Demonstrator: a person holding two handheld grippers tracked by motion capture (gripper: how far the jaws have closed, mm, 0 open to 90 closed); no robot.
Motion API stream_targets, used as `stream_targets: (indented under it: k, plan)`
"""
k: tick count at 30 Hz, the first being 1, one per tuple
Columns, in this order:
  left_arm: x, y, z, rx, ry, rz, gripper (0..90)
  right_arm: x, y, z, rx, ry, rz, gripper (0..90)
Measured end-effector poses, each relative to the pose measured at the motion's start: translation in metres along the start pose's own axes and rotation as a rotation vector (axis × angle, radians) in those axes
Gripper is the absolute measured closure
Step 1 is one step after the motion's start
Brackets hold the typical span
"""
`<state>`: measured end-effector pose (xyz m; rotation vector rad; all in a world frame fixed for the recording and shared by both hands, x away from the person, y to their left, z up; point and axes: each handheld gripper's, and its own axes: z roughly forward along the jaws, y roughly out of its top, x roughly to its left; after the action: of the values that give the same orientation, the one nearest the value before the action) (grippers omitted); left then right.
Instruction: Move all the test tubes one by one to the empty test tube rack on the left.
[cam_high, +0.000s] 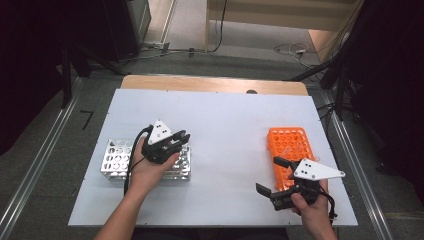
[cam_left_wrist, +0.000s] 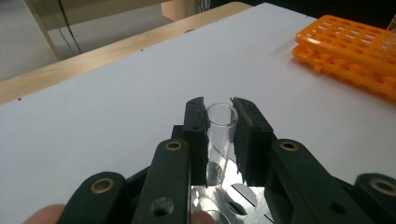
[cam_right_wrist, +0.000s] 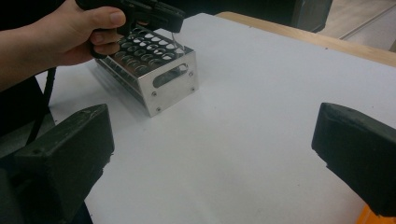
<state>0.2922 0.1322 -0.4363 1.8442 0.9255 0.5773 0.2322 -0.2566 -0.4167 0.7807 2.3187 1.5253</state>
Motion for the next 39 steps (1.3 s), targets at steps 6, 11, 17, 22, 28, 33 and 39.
stream_targets:
  k: [6, 11, 17, 22, 28, 33, 39]
  plan:
    - [0.001, 0.001, 0.002, 0.027, -0.007, -0.007, 76.1, 0.0, 0.0, 0.0, 0.0, -0.001, 0.002, 0.0]
    - [0.002, 0.002, 0.003, 0.05, -0.017, -0.015, 75.4, -0.001, 0.0, 0.0, 0.002, -0.004, 0.007, 0.0]
    - [0.003, 0.002, 0.002, 0.051, -0.01, -0.029, 69.6, -0.002, 0.0, -0.002, -0.001, -0.008, 0.005, 0.0]
    - [0.005, 0.003, -0.002, 0.032, -0.012, -0.063, 55.7, -0.005, 0.002, -0.007, -0.008, -0.014, 0.005, 0.0]
    - [0.005, 0.003, -0.013, 0.003, -0.008, -0.087, 27.0, -0.012, 0.004, -0.016, -0.031, -0.027, 0.024, 0.0]
    - [0.003, 0.002, -0.026, -0.021, -0.022, -0.106, 11.1, -0.018, 0.004, -0.022, -0.039, -0.052, 0.033, 0.0]
    - [-0.003, -0.001, -0.041, -0.047, -0.043, -0.109, 0.0, -0.025, 0.002, -0.027, -0.043, -0.08, 0.044, 0.0]
